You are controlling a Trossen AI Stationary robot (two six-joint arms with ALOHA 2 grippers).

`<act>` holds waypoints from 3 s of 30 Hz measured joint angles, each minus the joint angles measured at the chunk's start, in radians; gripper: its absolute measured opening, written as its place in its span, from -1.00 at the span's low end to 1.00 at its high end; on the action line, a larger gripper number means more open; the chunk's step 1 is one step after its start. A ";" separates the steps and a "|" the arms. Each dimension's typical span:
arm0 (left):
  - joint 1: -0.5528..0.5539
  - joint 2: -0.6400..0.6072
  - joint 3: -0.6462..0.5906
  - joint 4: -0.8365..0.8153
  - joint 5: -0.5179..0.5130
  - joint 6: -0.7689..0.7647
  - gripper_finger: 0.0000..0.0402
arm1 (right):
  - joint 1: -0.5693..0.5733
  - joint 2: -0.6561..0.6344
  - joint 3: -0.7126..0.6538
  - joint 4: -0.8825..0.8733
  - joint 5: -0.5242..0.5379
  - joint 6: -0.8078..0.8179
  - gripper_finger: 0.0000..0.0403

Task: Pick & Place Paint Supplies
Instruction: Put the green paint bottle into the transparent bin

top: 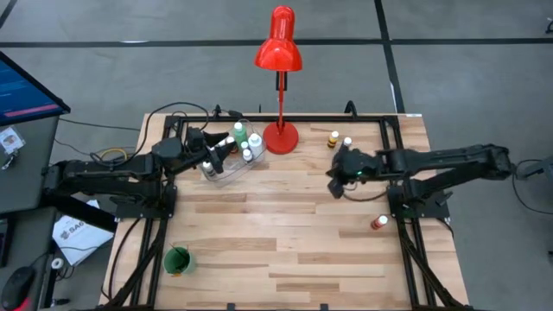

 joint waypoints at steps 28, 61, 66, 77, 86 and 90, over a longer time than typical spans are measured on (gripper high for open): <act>0.000 0.000 0.000 0.000 0.000 0.002 0.30 | 0.041 0.027 -0.033 -0.473 -0.024 0.374 0.20; 0.000 0.000 0.000 -0.001 0.018 0.002 0.32 | -0.169 -0.003 -0.449 0.168 0.366 0.196 0.62; 0.000 0.000 0.000 -0.001 0.018 0.001 0.32 | -0.187 0.096 -0.449 0.205 0.374 0.190 0.62; 0.000 0.000 0.000 -0.001 0.018 0.000 0.32 | -0.261 0.255 -0.536 0.558 0.285 0.175 0.36; 0.000 0.000 0.000 0.000 0.019 0.000 0.32 | -0.262 0.265 -0.540 0.578 0.289 0.184 -0.23; 0.000 0.000 0.000 -0.001 0.018 0.000 0.32 | -0.261 0.263 -0.539 0.567 0.290 0.184 -0.51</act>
